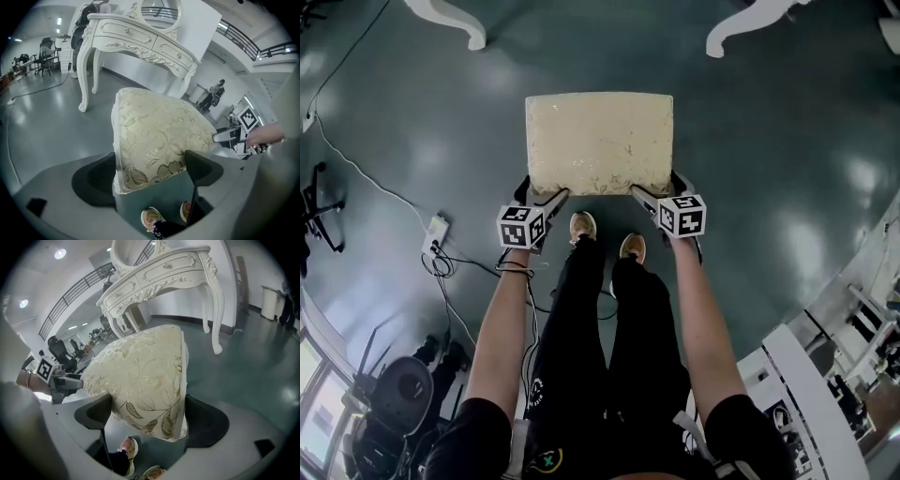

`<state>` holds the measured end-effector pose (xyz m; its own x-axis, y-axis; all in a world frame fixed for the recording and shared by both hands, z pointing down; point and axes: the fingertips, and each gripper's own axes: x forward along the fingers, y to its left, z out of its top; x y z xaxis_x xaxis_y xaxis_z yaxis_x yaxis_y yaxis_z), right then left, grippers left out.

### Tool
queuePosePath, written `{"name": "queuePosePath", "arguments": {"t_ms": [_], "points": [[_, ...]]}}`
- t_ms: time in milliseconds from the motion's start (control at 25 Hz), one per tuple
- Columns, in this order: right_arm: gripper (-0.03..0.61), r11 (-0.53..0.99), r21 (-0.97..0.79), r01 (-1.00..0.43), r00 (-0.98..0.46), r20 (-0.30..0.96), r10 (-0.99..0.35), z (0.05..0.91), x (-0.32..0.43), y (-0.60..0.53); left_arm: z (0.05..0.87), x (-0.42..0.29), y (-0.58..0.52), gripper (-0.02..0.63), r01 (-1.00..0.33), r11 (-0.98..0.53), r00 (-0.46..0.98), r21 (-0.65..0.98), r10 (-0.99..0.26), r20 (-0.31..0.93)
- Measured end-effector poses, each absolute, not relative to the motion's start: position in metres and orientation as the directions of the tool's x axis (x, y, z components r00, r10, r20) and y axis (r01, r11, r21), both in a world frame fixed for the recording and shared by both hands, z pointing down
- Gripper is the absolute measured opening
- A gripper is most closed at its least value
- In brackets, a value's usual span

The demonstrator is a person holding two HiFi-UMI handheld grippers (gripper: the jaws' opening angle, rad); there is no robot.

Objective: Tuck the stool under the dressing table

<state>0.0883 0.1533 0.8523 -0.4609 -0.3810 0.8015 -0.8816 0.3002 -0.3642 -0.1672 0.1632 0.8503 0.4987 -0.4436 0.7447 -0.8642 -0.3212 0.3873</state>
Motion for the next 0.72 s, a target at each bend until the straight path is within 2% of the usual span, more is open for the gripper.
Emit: {"name": "queuePosePath", "arguments": {"t_ms": [720], "points": [[0.501,0.287,-0.375,-0.881,-0.469,0.767,-0.438,0.838,0.100,0.001,0.837,-0.160,0.018,0.465,-0.909,-0.222,0.416,0.352,-0.511,0.753]]}}
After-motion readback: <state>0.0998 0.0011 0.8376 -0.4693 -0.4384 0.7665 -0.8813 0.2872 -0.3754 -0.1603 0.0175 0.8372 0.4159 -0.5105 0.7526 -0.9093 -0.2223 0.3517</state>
